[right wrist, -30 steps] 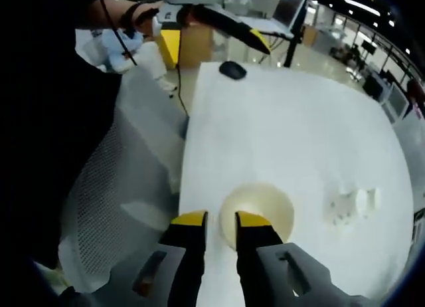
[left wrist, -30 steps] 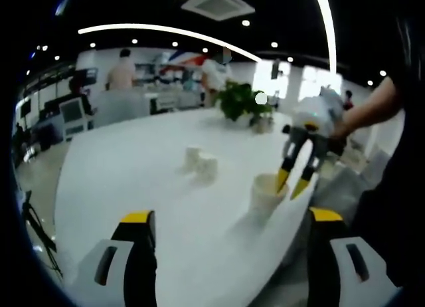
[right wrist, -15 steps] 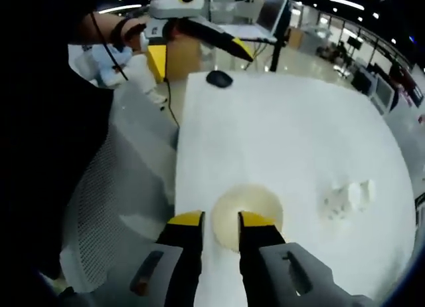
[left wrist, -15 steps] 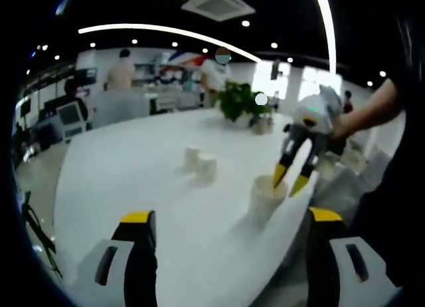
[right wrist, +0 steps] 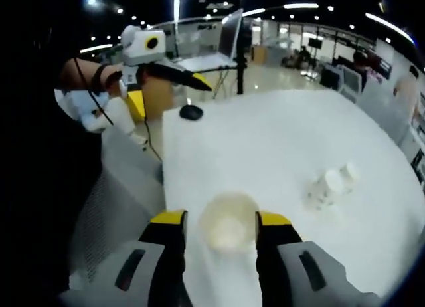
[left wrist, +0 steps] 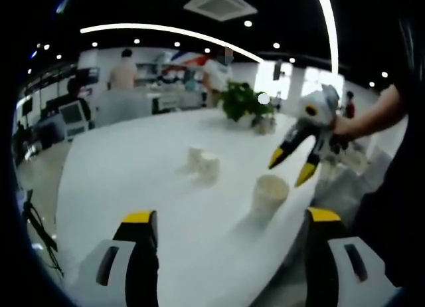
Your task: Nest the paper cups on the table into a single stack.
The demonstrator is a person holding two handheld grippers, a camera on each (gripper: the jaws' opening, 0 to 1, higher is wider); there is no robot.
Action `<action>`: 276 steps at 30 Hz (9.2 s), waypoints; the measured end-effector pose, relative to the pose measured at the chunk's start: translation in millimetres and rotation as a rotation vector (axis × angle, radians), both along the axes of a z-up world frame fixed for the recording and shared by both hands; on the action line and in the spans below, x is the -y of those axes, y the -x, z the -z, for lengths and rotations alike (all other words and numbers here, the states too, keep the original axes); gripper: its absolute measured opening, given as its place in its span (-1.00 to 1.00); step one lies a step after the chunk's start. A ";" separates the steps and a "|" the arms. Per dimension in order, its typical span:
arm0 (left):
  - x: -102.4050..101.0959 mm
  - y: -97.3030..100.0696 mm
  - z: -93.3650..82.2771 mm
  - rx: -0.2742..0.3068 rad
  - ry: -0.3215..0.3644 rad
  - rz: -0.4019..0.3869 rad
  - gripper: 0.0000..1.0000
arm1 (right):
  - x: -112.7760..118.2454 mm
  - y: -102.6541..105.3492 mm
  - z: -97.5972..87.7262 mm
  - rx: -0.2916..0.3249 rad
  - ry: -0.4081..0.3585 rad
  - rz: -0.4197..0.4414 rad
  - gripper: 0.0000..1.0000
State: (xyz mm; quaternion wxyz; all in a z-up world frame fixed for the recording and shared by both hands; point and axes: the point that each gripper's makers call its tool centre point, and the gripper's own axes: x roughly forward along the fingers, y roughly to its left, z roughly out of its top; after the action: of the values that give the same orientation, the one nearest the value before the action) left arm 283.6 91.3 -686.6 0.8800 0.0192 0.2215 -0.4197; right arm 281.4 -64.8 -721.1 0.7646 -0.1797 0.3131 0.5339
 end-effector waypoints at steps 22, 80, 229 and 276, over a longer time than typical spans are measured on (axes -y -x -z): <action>-9.9 -3.3 -4.7 0.004 0.002 -0.018 0.77 | 70.2 -55.4 -22.0 -0.014 -0.277 0.524 0.60; -28.9 -2.9 -12.9 -0.031 -0.091 -0.077 0.76 | 40.4 -176.8 36.0 0.088 -0.254 0.537 0.71; 9.0 -8.2 -18.6 0.000 -0.020 0.023 0.68 | 45.5 -85.3 -134.6 0.032 -0.612 0.541 -0.34; 108.4 14.8 -61.5 -0.026 0.173 0.251 0.58 | 14.6 -48.2 -140.5 -0.087 -0.749 0.479 -0.34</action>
State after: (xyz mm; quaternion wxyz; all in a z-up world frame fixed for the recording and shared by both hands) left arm 268.8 -17.1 -625.1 0.8162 -0.0343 0.1917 -0.5440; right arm 329.6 -79.4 -580.6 0.8651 0.2097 0.1631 0.4255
